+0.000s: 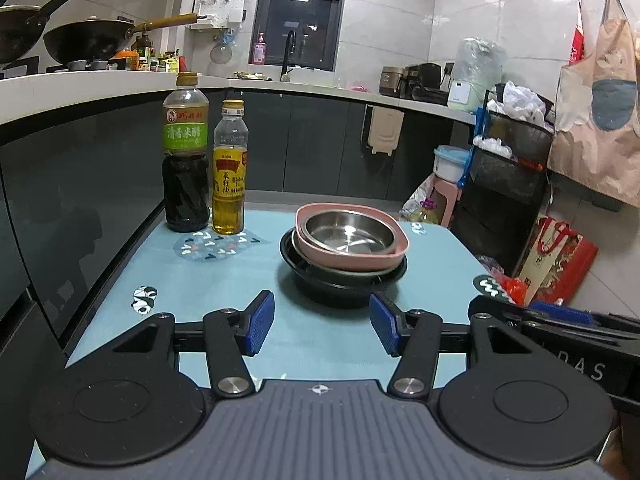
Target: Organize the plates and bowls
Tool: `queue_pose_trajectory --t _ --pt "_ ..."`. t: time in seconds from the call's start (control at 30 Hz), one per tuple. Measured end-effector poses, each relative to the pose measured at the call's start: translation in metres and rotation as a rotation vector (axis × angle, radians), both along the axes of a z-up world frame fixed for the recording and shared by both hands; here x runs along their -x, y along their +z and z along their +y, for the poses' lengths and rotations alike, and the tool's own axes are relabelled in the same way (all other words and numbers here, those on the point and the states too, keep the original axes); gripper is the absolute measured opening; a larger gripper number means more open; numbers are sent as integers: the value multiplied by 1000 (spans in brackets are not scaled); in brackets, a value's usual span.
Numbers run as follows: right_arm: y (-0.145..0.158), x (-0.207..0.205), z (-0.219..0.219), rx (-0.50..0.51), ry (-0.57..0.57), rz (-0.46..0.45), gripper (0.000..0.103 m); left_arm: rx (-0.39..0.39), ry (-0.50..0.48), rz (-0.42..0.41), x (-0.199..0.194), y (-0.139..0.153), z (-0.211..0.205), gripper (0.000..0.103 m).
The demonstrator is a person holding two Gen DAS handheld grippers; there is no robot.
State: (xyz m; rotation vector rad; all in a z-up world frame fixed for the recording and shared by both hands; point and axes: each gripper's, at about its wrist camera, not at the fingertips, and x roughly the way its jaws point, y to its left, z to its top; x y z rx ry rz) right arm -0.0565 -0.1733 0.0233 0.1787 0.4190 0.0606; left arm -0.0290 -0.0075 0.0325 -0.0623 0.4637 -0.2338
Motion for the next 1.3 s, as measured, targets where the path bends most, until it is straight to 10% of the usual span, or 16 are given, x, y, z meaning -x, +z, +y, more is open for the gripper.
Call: queue_pose_trajectory --t 1.3 --pt "-27 5 9 32 -83 45 36 -62 30 -2 18 -23 7 50"
